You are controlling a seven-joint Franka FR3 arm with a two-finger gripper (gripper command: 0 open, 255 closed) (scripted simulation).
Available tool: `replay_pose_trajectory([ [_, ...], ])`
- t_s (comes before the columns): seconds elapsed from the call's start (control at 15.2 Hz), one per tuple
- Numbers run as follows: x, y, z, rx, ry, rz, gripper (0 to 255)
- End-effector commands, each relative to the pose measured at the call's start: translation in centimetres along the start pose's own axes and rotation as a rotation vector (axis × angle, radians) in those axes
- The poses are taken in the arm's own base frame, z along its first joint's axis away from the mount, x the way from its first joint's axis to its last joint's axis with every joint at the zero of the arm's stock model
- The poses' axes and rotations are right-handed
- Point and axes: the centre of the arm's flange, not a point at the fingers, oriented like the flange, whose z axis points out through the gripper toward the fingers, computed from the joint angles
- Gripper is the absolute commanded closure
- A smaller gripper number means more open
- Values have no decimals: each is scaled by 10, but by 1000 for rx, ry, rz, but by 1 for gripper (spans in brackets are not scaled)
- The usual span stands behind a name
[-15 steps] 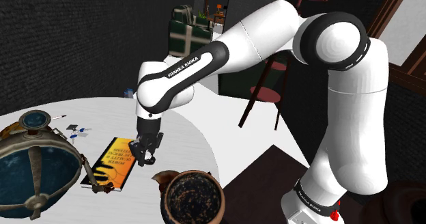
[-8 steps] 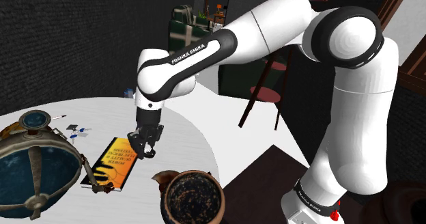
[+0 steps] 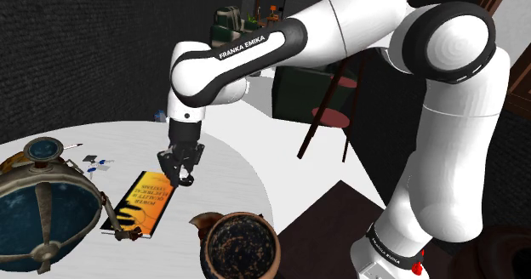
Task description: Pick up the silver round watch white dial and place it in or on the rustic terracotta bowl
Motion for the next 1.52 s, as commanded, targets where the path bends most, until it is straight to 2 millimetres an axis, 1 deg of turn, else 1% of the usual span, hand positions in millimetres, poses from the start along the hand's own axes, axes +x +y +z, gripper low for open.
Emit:
replay_pose_trajectory([
  [0.0,-1,-3,-10,0,-1,0,255],
  [0.46,-6,-13,-43,0,-1,0,255],
  [1.45,-200,-34,-11,0,-1,0,255],
])
